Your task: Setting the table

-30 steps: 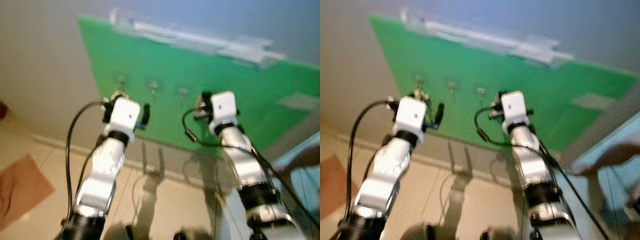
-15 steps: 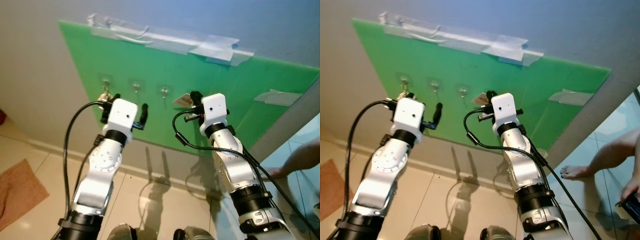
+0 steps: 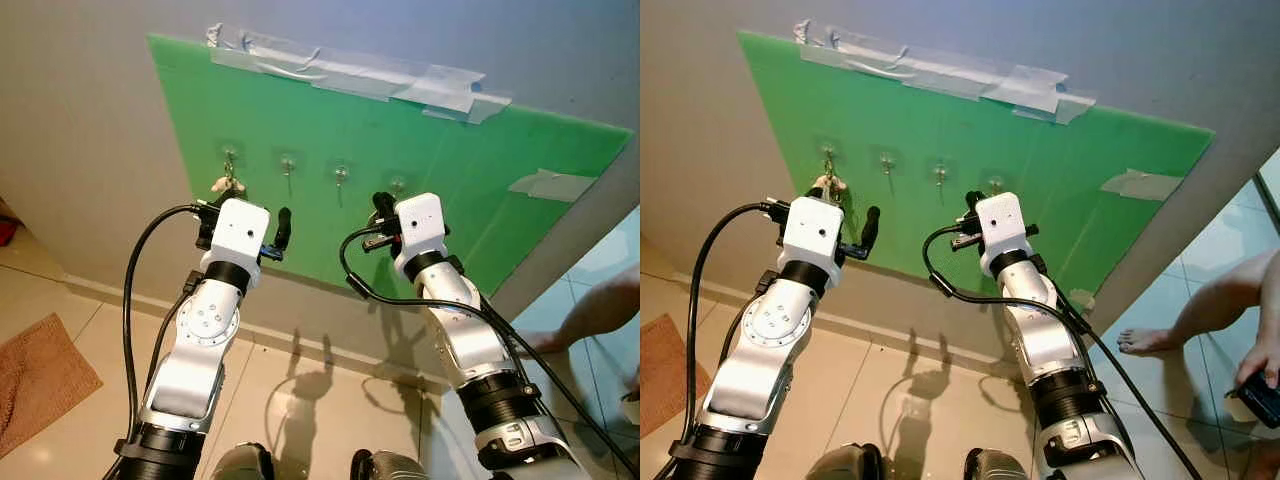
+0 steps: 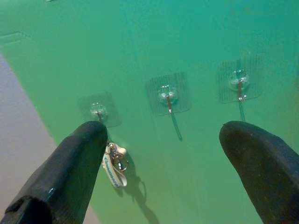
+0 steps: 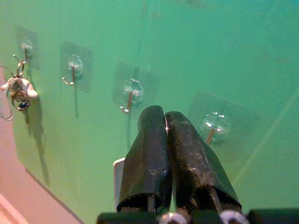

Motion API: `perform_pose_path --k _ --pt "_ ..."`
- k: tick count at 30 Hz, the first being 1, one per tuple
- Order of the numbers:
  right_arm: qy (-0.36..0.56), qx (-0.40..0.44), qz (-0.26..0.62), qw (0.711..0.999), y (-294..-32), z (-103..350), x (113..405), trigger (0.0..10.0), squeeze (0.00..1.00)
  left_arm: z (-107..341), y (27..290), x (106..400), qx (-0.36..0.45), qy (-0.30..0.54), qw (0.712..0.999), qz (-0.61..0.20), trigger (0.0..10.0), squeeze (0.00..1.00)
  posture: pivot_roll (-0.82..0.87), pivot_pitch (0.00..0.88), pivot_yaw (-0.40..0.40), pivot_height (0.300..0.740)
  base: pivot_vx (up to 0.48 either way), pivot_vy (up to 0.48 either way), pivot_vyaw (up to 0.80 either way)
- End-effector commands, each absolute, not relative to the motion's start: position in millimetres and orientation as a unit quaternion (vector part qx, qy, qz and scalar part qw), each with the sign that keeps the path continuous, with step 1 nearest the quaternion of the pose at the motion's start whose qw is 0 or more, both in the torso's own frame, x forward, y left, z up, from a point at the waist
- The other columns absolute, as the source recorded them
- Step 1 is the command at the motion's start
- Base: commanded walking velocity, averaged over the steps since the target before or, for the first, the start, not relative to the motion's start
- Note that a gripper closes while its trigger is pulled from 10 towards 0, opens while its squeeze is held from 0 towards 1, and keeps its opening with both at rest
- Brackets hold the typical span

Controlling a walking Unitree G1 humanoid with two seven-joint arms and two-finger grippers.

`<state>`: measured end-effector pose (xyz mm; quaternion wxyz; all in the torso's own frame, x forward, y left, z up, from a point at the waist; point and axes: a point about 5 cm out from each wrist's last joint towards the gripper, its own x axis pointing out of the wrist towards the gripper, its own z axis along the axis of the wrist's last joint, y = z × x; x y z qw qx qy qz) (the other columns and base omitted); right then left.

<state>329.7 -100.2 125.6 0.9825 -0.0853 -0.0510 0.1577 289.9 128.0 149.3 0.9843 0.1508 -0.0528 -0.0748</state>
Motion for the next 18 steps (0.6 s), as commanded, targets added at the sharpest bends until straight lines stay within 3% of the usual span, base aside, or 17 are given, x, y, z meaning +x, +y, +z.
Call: perform_pose_path --k 1,18 --pt "-0.05 -0.09 0.163 0.981 -101.1 129.2 333.3 10.0 0.0 148.7 128.2 288.7 0.153 -0.053 0.984 -0.073 10.0 0.0 -0.01 0.089 -0.031 0.74 0.0 0.0 0.0" --pt "-0.036 -0.127 0.128 0.983 -110.0 129.6 348.4 10.0 0.0 147.8 131.9 284.2 0.159 -0.048 0.983 -0.073 10.0 0.0 0.0 0.125 -0.022 0.74 0.0 0.0 0.0"
